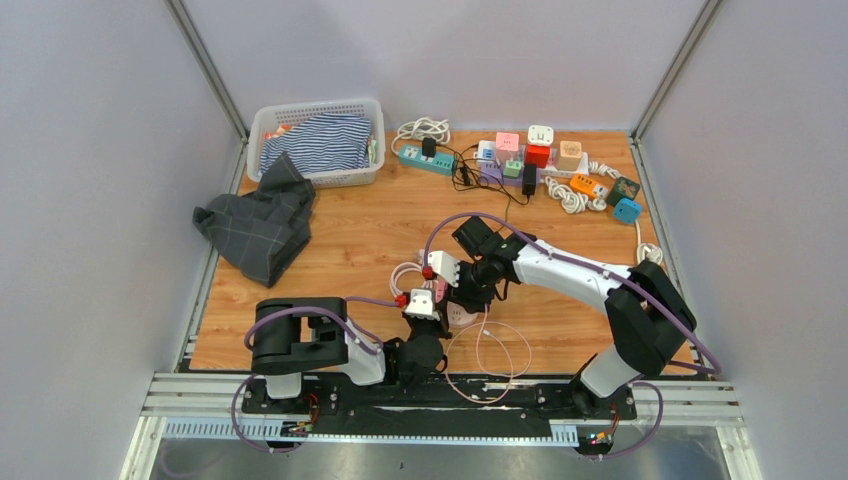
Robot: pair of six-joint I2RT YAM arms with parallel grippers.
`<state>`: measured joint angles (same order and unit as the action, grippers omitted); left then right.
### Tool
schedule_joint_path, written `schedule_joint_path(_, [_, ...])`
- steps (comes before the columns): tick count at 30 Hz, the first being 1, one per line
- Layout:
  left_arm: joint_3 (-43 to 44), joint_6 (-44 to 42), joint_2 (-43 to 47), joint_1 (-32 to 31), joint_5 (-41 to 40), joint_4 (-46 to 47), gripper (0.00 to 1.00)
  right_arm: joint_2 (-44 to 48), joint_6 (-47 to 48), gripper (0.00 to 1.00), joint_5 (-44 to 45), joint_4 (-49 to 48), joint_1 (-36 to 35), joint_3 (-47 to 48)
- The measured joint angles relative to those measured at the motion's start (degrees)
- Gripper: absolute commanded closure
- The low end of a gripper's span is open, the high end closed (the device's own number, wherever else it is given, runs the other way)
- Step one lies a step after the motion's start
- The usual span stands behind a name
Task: Pull the plug off the socket
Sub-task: Remove the plug from the socket.
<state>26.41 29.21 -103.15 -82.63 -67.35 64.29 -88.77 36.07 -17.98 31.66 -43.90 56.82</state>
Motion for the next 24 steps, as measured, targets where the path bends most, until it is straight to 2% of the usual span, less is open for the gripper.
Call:
schedule_joint_path(8, [-0.09,4.02,1.88,0.00,0.52,-4.07,1.00,-0.04,-0.07,0.94,-0.04,0.04,-0.02,0.00])
schedule_joint_path(16, [2.58,-4.85,-0.35,-1.40,-2.25,-3.96,1.00,-0.09,-0.07,0.94,-0.07,0.09,-0.02,0.02])
schedule_joint_path(24, [-2.84,0.00,1.29,-0.72,1.73,2.58,1.00,-0.13,-0.09,0.94,-0.72,0.20,-0.26,0.02])
